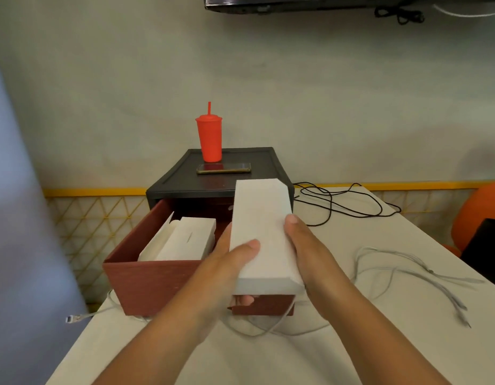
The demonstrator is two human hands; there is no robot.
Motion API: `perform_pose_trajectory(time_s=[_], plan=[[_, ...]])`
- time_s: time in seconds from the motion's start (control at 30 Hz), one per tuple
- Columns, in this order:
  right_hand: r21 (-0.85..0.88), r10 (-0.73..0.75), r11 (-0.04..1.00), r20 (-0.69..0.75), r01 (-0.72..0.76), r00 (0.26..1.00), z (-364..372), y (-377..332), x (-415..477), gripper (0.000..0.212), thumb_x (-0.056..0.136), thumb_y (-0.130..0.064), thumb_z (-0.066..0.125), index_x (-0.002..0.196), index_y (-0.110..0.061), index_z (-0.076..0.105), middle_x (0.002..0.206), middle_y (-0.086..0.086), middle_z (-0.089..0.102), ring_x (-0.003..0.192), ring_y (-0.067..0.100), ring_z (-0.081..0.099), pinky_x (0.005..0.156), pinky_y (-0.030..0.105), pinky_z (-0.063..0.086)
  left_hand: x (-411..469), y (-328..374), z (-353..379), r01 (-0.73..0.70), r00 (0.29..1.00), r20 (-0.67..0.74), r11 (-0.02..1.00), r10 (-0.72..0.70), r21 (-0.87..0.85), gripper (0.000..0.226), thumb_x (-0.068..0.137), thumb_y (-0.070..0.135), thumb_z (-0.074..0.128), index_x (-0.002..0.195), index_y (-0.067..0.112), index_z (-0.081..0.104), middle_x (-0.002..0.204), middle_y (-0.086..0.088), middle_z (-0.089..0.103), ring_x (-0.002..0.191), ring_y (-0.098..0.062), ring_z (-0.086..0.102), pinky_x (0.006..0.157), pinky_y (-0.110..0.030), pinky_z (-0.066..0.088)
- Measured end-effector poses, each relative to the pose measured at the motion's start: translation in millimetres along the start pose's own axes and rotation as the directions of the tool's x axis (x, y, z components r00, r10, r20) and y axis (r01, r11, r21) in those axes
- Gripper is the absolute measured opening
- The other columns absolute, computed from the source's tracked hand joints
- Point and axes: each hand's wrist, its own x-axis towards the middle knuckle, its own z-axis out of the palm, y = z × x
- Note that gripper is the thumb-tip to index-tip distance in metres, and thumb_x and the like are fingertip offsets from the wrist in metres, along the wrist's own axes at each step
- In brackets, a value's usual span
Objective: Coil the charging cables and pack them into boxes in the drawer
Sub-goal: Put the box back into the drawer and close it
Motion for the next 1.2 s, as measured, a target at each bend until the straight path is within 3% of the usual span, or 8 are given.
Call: perform_pose_trajectory(time_s=[0.07,0.13,0.23,0.33,0.5,0.77,1.0,1.2], plan=[[-0.076,-0.037,0.997,-0.043,0.033,0.998,0,-5,14,0.038,0.092,-0.049,0.038,0.085,-0.019,0.059,0.087,0.0,0.064,0.081,0.018,0.058,0.078,0.034,0.045,13,13,-13,0.095,0.995,-0.025,0.991,-0.098,-0.091,0.018,0.088,0.032,0.056,0.105,0.027,0.057,0.085,-0.006,0.064,0.063,-0.019,0.059,0.041,-0.022,0.042],[-0.151,-0.067,0.987,-0.094,0.052,0.993,-7,-4,31,0.031,0.093,-0.03,0.044,0.073,-0.008,0.056,0.074,0.007,0.056,0.071,0.021,0.049,0.066,0.03,0.035,30,25,-28,0.175,0.983,-0.038,0.979,-0.179,-0.103,0.024,0.088,0.032,0.057,0.104,0.015,0.057,0.073,-0.011,0.063,0.048,-0.019,0.055,0.038,-0.019,0.038],[-0.328,-0.076,0.944,-0.105,0.037,0.992,-18,10,55,0.026,0.091,-0.017,0.044,0.103,-0.015,0.067,0.1,0.004,0.068,0.086,0.024,0.06,0.072,0.031,0.046,61,38,-45,0.287,0.956,-0.058,0.957,-0.289,-0.039,0.031,0.088,0.033,0.056,0.11,0.011,0.057,0.071,-0.011,0.065,0.044,-0.02,0.055,0.036,-0.017,0.035],[-0.396,0.004,0.917,-0.1,-0.044,0.995,-17,24,72,0.035,0.092,-0.016,0.042,0.125,-0.017,0.055,0.122,0.004,0.061,0.105,0.025,0.058,0.085,0.036,0.048,96,37,-50,0.379,0.925,-0.044,0.921,-0.376,0.086,0.031,0.088,0.034,0.057,0.11,0.012,0.057,0.07,-0.01,0.069,0.044,-0.019,0.059,0.035,-0.016,0.034],[-0.342,0.085,0.933,-0.089,-0.111,0.992,-16,35,92,0.037,0.095,-0.019,0.038,0.131,-0.016,0.049,0.127,0.007,0.057,0.112,0.026,0.054,0.092,0.036,0.045,144,24,-38,0.427,0.902,-0.028,0.88,-0.431,0.208,0.021,0.091,0.033,0.053,0.099,0.013,0.055,0.075,-0.011,0.067,0.062,-0.023,0.061,0.042,-0.019,0.035],[-0.169,0.167,0.969,-0.079,-0.179,0.983,-17,48,105,0.045,0.083,-0.038,0.041,0.126,-0.032,0.052,0.126,0.001,0.058,0.115,0.026,0.053,0.097,0.047,0.047,229,-8,-26,0.392,0.92,-0.094,0.887,-0.381,0.244,0.023,0.092,0.036,0.054,0.1,0.014,0.054,0.092,-0.008,0.062,0.081,-0.021,0.061,0.055,-0.025,0.049],[-0.134,0.151,0.978,-0.054,-0.157,0.987,-20,65,109,0.036,0.092,-0.036,0.039,0.125,-0.038,0.051,0.124,-0.003,0.059,0.115,0.024,0.054,0.097,0.046,0.047,278,-22,-8,0.346,0.938,-0.132,0.885,-0.321,0.311,0.04,0.091,0.038,0.054,0.124,0.017,0.047,0.12,-0.009,0.054,0.104,-0.024,0.055,0.055,-0.025,0.051],[-0.136,0.11,0.984,-0.039,-0.115,0.993,-23,66,110,0.035,0.094,-0.028,0.038,0.125,-0.039,0.053,0.116,-0.009,0.063,0.109,0.017,0.057,0.096,0.041,0.048,294,-28,15,0.283,0.959,-0.137,0.83,-0.247,0.482,0.041,0.097,0.034,0.046,0.131,0.014,0.041,0.117,-0.011,0.049,0.105,-0.025,0.051,0.088,-0.031,0.05]])
